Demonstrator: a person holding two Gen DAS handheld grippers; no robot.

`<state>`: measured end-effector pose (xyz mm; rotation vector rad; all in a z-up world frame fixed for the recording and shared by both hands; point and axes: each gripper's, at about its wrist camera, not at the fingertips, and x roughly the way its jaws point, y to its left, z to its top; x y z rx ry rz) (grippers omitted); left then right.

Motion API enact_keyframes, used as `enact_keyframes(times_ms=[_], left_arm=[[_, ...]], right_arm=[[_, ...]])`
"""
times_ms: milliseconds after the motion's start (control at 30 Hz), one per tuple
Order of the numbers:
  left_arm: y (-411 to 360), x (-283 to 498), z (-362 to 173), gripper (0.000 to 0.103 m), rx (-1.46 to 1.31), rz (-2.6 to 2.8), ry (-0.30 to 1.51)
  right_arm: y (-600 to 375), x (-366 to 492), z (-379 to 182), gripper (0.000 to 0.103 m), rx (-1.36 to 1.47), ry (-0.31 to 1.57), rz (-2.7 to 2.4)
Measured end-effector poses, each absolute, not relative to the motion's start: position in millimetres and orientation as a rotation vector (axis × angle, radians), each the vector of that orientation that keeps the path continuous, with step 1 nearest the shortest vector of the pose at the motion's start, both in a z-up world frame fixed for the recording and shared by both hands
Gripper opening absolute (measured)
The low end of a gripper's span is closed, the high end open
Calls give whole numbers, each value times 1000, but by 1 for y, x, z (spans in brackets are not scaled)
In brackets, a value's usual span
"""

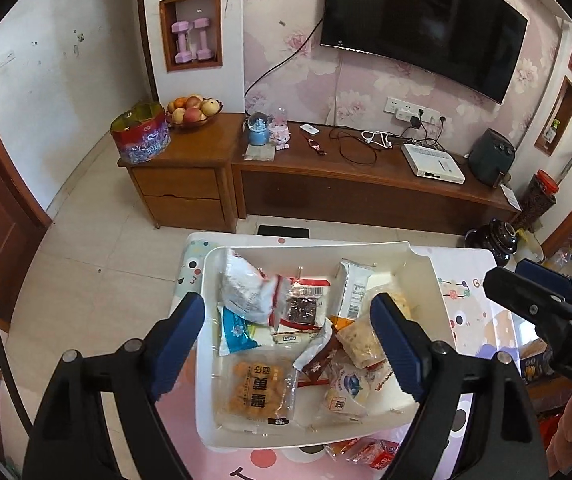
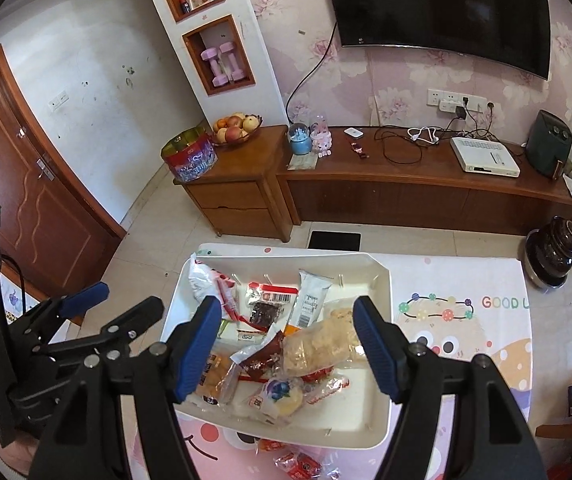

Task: Organize snacks
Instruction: 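Carry both bags over the white tray and open both grippers to drop them, then lower the left gripper onto the small yellow pack and close it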

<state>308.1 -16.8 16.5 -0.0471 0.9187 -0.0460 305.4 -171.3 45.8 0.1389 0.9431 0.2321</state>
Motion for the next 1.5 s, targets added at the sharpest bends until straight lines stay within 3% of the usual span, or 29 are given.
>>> enact_keyframes(times_ms=[500, 1000, 1233, 1500], left_arm=[[-15, 288, 27, 84, -53, -71, 883], [-33, 203, 24, 84, 91, -196, 816], [-44, 148, -10, 84, 191, -305, 858], [-47, 94, -89, 84, 289, -536, 973]], right_arm=[[-168, 284, 47, 69, 105, 926, 205], [-167, 214, 39, 69, 76, 909, 170], [-168, 170, 23, 69, 77, 924, 151], [-167, 130, -21, 69, 69, 1024, 133]])
